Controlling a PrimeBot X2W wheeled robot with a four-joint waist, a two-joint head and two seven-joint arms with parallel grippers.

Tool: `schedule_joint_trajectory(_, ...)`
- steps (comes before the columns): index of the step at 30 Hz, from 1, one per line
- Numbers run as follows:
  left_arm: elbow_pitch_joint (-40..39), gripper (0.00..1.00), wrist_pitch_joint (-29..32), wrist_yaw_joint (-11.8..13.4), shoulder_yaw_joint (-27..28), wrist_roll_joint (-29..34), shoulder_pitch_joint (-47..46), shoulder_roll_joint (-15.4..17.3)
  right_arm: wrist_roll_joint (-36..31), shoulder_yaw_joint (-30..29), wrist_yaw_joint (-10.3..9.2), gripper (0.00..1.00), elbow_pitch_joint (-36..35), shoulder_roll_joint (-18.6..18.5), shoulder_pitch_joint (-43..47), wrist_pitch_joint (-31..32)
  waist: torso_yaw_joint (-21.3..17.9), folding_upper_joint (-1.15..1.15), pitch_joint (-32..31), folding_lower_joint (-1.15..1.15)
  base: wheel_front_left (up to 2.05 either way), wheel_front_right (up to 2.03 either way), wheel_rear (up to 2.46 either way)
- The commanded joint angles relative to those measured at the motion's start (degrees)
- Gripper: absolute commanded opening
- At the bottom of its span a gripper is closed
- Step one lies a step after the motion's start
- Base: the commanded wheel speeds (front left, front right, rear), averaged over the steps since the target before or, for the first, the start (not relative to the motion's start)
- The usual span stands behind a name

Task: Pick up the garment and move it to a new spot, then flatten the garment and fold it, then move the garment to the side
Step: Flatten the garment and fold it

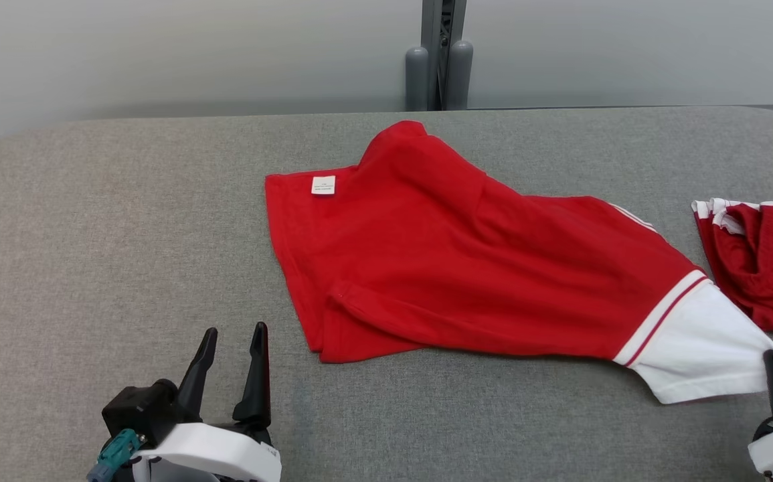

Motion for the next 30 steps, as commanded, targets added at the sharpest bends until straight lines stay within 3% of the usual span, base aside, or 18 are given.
schedule_joint_trajectory(1,-0.4,1.0,0.2,-0.4,0.0,-0.5,0.7,0.1,-0.7,-1.3,0.01,0.0,-1.6,0.0,1.2,0.8,0.0,0.0,-0.3,0.0,0.0,0.0,0.0)
schedule_joint_trajectory(6,-1.4,1.0,1.2,-1.1,-0.7,-2.0,1.5,-0.5,-1.6,-3.9,0.01,0.0,-4.5,0.7,3.4,2.7,0.0,0.0,-0.7,0.0,0.0,0.0,0.0)
schedule_joint_trajectory(16,1.1,1.0,9.3,-4.2,-5.0,-8.9,-2.3,-6.2,-5.4,-5.9,0.01,0.0,-5.8,3.0,3.5,4.8,0.0,0.0,-0.7,0.0,0.0,0.0,0.0)
schedule_joint_trajectory(21,7.3,1.0,15.3,-2.2,-7.5,-11.5,-8.1,-8.3,-5.9,-5.2,0.01,0.0,-4.6,3.7,2.2,4.1,-0.2,0.0,-0.3,0.0,0.0,0.0,0.0)
schedule_joint_trajectory(30,19.9,1.0,19.1,3.1,-10.3,-15.8,-19.9,-9.5,-6.3,-3.0,0.01,0.0,-2.2,4.0,-0.3,3.1,-1.8,0.0,0.8,0.0,0.0,0.0,0.0)
